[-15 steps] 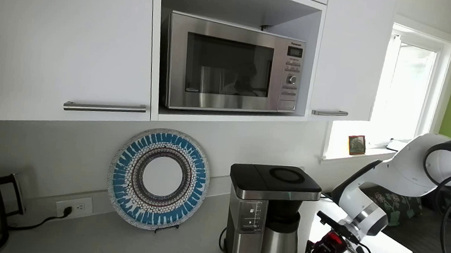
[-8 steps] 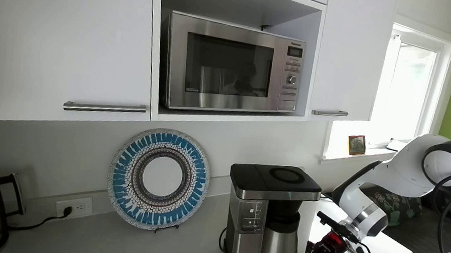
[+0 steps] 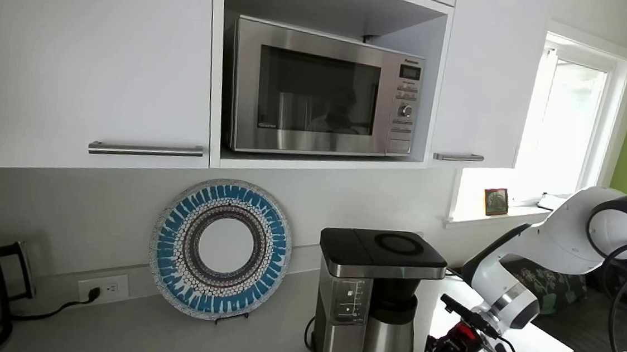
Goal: Press a button on the base of the coffeemaker
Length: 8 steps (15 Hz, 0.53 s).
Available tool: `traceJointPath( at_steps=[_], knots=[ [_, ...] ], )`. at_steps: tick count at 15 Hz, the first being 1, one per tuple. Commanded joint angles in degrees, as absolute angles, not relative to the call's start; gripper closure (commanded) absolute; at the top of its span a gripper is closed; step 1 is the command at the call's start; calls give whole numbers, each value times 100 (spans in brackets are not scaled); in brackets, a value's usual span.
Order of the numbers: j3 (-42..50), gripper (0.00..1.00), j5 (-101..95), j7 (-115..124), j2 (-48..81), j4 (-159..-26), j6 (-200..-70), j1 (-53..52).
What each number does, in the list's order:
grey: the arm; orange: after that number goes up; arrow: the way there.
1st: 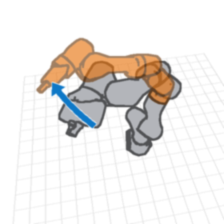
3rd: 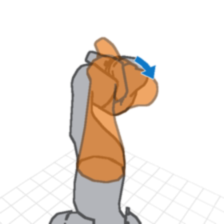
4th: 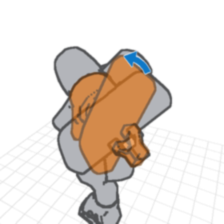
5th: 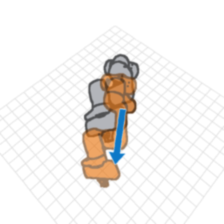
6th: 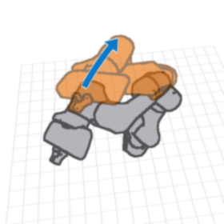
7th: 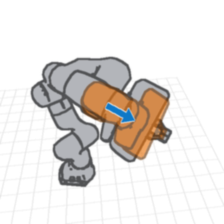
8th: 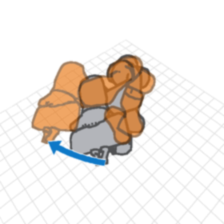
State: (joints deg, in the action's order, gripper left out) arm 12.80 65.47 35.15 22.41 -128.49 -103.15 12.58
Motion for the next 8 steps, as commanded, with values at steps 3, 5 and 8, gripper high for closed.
traceJointPath(
  at_steps=[3, 5, 8],
  knots=[
    [1294, 100, 6522, 3417, 2224, -12745, -10294, 1154],
    [1329, 100, 6316, 3363, 2190, -12710, -10354, 1124],
    [1367, 100, 5940, 3334, 2133, -12641, -10418, 1069]
  ],
)
